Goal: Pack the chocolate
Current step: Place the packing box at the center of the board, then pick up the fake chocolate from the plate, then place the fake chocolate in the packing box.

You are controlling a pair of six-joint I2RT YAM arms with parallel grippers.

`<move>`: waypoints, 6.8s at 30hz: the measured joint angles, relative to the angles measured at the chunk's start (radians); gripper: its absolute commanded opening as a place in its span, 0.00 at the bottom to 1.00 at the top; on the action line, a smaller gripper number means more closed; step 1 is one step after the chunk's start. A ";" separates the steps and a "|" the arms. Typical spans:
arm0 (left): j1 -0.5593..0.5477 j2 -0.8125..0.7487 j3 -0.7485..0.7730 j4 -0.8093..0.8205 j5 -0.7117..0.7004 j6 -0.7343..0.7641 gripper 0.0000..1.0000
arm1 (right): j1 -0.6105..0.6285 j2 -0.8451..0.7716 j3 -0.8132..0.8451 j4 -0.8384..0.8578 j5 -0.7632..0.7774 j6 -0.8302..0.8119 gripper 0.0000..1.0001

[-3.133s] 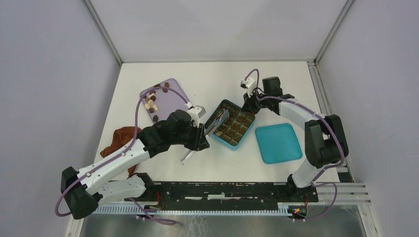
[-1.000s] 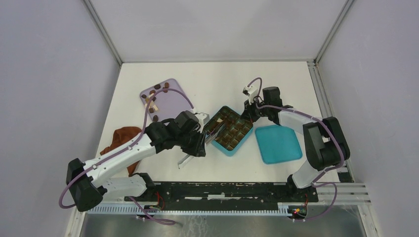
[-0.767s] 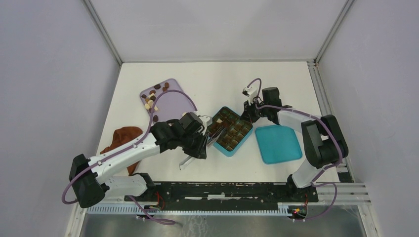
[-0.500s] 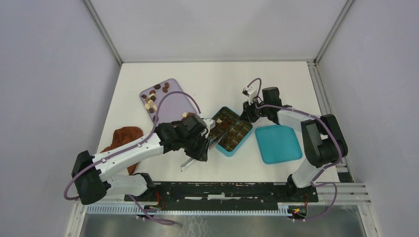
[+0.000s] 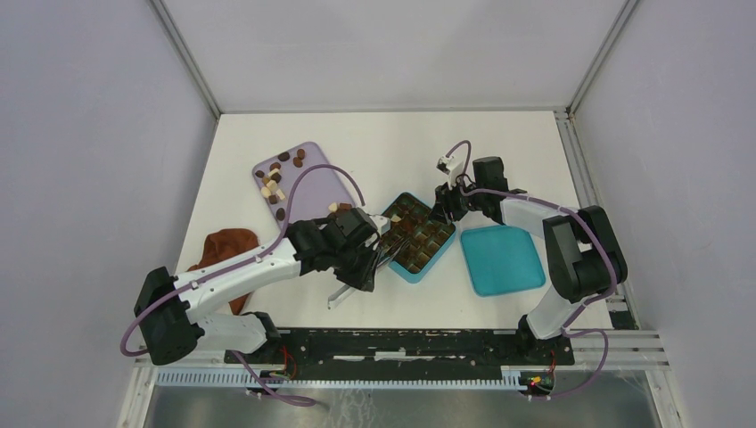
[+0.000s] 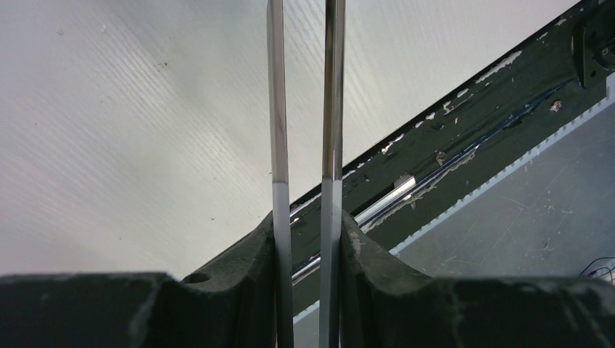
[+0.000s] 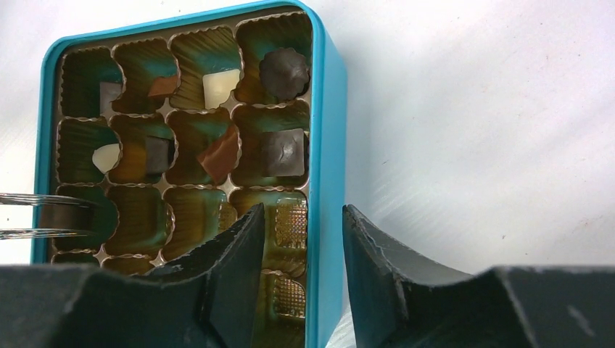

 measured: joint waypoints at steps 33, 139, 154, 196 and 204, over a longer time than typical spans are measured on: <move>0.082 -0.065 0.098 -0.015 -0.070 0.000 0.35 | -0.075 -0.098 0.018 -0.034 -0.064 -0.051 0.68; 0.948 0.359 0.281 -0.012 0.034 0.238 0.02 | -0.090 -0.277 0.060 -0.342 -0.332 -0.338 0.70; 0.921 0.042 0.082 -0.020 0.219 0.238 0.02 | -0.090 -0.238 0.060 -0.345 -0.339 -0.338 0.70; -0.036 0.036 0.099 0.007 -0.003 -0.080 0.02 | -0.098 -0.177 0.060 -0.348 -0.263 -0.348 0.71; -0.067 0.143 0.146 -0.020 -0.064 -0.080 0.05 | -0.098 -0.176 0.060 -0.354 -0.263 -0.355 0.71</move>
